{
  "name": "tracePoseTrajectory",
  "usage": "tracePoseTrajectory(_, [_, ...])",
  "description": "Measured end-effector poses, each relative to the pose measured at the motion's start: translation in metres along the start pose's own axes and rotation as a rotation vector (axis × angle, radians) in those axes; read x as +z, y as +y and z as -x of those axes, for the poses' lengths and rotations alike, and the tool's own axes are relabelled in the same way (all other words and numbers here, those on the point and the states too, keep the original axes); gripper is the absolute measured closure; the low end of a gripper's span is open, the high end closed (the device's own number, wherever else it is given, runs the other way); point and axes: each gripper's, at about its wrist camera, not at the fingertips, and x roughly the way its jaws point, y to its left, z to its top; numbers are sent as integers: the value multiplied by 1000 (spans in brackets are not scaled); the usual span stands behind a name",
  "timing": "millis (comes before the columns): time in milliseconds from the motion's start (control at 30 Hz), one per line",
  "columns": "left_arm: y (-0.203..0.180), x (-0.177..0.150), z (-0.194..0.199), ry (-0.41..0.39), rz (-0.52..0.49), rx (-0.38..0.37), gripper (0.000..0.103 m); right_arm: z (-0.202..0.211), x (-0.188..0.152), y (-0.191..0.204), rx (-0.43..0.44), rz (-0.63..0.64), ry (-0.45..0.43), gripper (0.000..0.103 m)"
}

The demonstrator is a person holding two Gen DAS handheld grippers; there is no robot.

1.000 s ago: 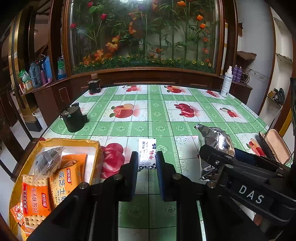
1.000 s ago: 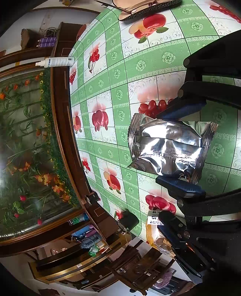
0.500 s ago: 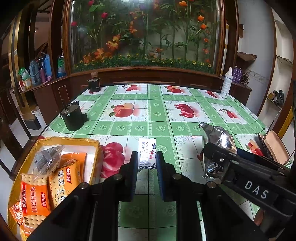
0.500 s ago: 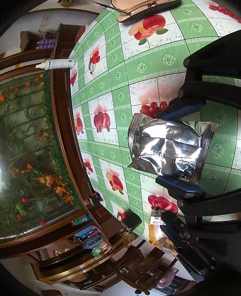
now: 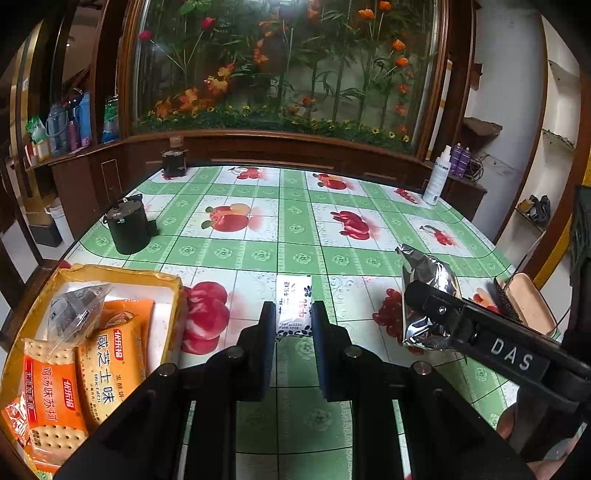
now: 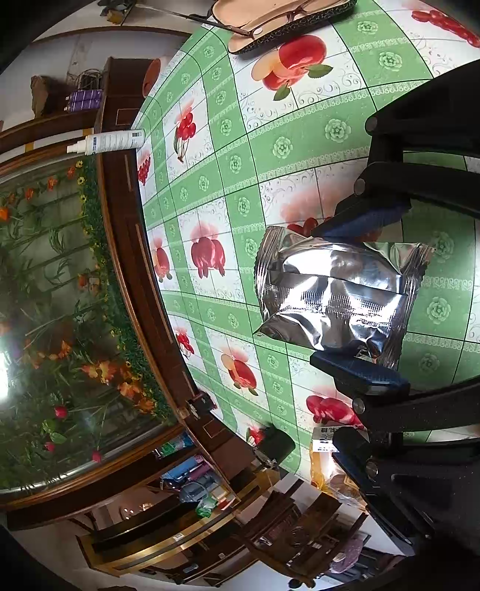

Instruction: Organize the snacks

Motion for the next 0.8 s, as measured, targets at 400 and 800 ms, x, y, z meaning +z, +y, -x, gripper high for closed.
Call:
tracePoseTrajectory(400, [1,2,3,2,18,-50,85,2,3,-2,35,-23,1,38])
tracePoseTrajectory(800, [7,-2,4,14,61,-55,85,0,2,-3,21,-12,-3,38])
